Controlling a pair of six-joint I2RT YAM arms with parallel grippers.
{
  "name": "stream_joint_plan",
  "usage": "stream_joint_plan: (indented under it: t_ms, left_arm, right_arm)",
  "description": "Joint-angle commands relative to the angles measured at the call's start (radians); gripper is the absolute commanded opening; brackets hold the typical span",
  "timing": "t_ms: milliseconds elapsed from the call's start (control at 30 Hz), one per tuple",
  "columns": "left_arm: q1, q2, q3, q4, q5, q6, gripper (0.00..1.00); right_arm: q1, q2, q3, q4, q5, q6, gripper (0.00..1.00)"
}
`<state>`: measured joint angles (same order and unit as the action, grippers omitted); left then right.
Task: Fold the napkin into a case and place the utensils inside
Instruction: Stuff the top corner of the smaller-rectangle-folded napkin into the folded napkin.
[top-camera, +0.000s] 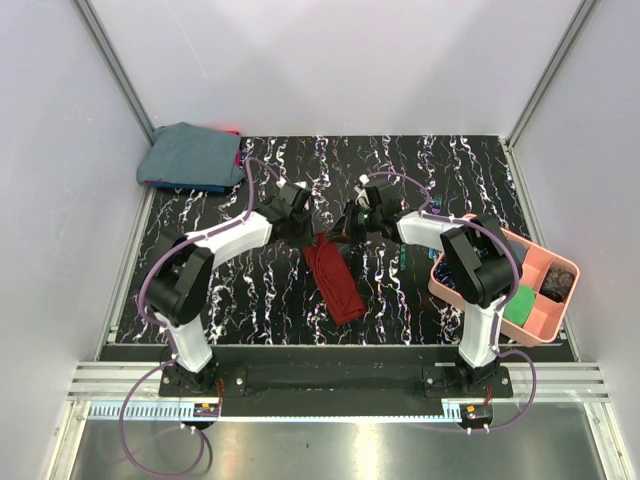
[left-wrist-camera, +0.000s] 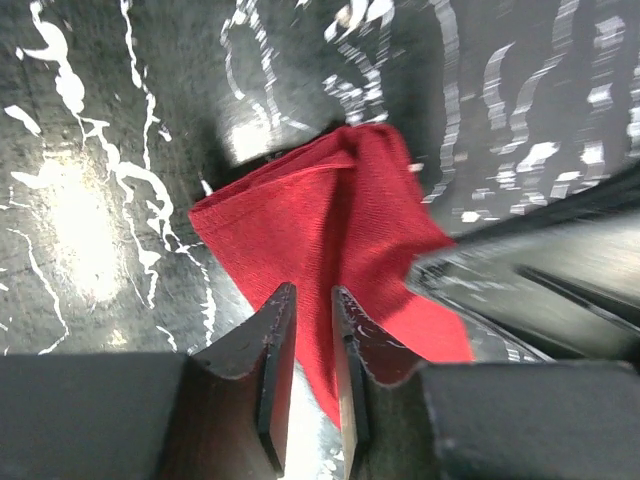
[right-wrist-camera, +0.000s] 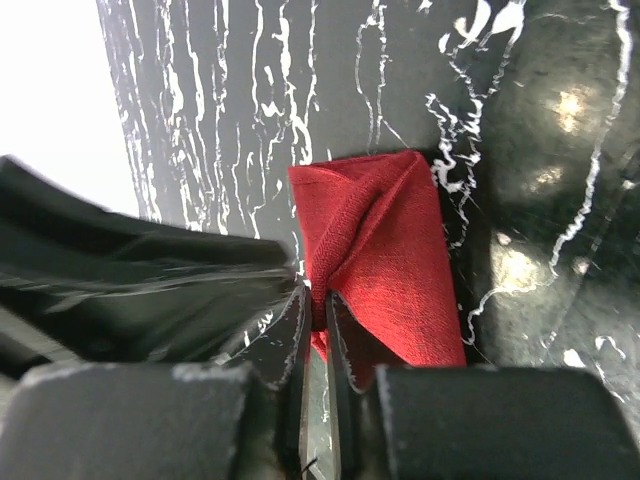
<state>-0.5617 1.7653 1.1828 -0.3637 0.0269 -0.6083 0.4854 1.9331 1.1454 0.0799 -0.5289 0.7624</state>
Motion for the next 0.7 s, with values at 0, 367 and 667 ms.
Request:
stream_joint_plan:
  t_ms: [0, 367, 667]
  left_arm:
    - [-0.003, 0.048, 0.049, -0.035, -0.024, 0.036, 0.25]
    - [-0.004, 0.031, 0.035, -0.047, -0.071, 0.013, 0.34]
    - [-0.003, -0.004, 0.011, -0.021, -0.045, -0.061, 0.32]
  right_arm:
    - [-0.004, 0.041, 0.056, 0.015, -0.069, -0.017, 0.16]
    - [0.021, 0.040, 0.054, -0.006, -0.069, -0.057, 0.40]
    - [0.058, 0.009, 0.048, -0.038, 0.018, -0.094, 0.48]
